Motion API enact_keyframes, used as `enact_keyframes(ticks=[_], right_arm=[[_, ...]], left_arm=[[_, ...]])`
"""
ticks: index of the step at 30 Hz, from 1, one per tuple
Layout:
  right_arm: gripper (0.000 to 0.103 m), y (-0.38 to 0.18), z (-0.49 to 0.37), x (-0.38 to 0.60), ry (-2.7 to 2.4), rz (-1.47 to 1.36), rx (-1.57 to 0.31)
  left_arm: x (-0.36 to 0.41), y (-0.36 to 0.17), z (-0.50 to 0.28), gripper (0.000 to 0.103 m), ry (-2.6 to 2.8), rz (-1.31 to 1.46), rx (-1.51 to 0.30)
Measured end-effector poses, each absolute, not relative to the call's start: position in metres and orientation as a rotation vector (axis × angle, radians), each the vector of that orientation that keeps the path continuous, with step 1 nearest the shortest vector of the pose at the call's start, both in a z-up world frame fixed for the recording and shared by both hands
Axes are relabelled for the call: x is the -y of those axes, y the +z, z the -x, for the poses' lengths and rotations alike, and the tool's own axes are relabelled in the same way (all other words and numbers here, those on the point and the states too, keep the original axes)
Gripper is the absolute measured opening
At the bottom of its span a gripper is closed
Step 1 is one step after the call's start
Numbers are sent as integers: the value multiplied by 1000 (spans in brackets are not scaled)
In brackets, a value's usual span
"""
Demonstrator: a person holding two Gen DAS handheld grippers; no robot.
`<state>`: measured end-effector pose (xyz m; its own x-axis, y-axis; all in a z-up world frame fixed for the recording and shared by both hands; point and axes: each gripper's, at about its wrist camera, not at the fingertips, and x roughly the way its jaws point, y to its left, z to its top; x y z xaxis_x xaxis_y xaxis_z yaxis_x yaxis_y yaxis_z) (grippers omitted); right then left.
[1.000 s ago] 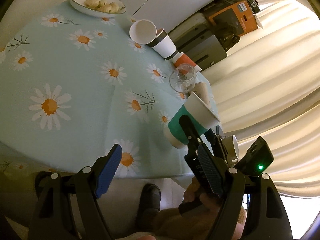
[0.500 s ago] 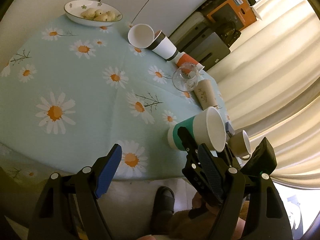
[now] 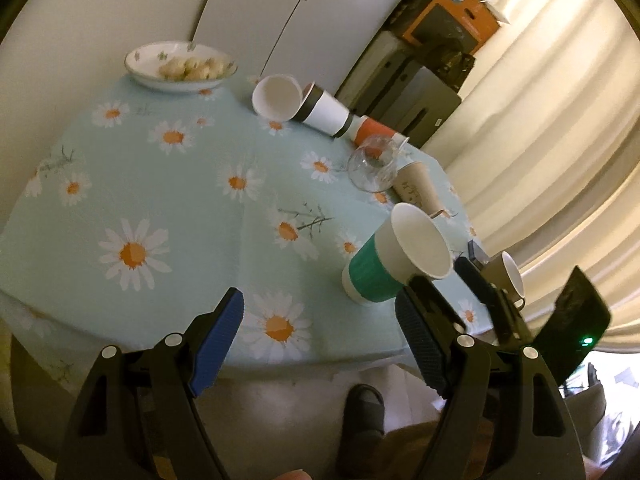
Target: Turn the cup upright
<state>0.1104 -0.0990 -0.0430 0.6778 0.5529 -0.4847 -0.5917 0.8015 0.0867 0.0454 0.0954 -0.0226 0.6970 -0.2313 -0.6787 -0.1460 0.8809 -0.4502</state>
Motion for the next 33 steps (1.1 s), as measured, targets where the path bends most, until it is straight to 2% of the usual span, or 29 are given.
enact_keyframes(ticks=[14,17,25,27,33], right_arm=[[98,20,-75,180,671,3,-546],[98,24,-74,194,663,11,-564],[98,17,-72,218,620,0,-634],[98,15,-71,217,618,3,-642],[98,15,-67,212,623,12,-647]], left_arm=[[-55,7,-15,77,-31,238,-661],[-41,8,-8,84,-29,181,-647],[-17,6,3,86,-30,86,-637],[-15,6,4,93,-29,83,-635],[-13,7,3,95,-16,83,-628]])
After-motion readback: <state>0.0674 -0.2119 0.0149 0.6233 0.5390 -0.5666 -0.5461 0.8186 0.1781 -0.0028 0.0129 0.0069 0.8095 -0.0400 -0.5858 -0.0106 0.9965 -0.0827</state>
